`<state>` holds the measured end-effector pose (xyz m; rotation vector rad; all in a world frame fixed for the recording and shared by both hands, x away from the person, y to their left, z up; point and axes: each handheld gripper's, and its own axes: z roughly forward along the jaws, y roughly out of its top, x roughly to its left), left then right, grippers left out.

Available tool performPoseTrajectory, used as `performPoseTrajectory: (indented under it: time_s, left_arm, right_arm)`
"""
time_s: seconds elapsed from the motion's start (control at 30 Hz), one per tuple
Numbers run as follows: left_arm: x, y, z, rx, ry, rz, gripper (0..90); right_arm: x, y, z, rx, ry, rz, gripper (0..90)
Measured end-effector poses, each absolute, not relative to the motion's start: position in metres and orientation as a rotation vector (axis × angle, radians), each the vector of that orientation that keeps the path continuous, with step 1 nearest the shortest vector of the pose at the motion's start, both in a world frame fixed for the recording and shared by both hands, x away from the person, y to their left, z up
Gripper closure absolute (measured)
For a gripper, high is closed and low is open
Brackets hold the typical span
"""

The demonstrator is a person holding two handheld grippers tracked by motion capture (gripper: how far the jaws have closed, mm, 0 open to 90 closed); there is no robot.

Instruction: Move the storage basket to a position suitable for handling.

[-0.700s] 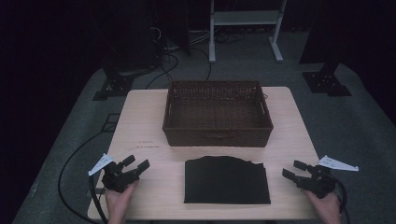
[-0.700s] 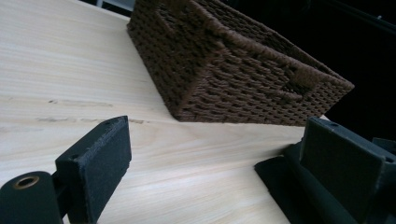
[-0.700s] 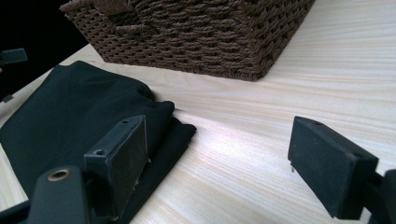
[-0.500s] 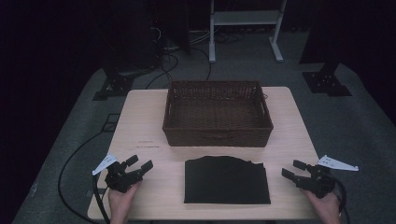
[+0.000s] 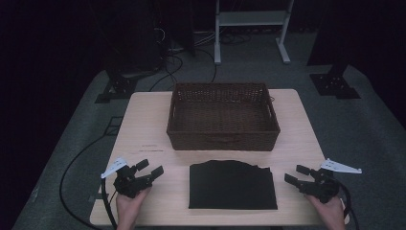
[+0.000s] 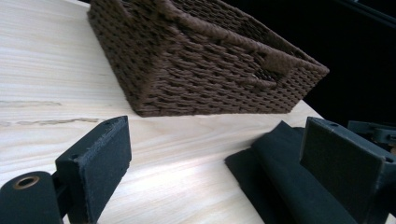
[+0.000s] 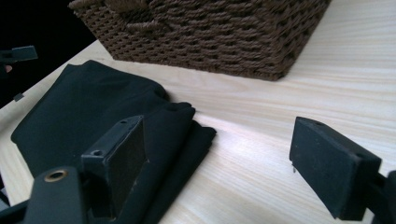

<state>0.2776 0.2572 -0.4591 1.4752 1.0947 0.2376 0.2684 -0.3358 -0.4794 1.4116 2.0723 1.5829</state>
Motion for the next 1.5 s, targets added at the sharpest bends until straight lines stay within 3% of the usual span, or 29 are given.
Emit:
performPoseTrajectory:
  time_s: [0.33, 0.7, 1.03, 1.5]
  left_arm:
    - [0.271, 0.234, -0.455, 1.512, 1.067, 0.215, 7.6]
    - [0.264, 0.198, -0.47, 1.557, 1.135, 0.051, 7.0]
    - [0.265, 0.161, -0.486, 1.683, 1.192, -0.013, 7.0]
    - [0.267, 0.153, -0.5, 1.676, 1.263, -0.064, 7.1]
  right_arm:
    - [0.268, -0.323, -0.477, 1.44, 2.126, 1.568, 18.4]
    - [0.265, -0.296, -0.486, 1.51, 2.229, 1.516, 18.6]
    - [0.266, -0.291, -0.492, 1.587, 2.245, 1.492, 21.1]
    - [0.266, -0.283, -0.5, 1.621, 2.283, 1.443, 23.8]
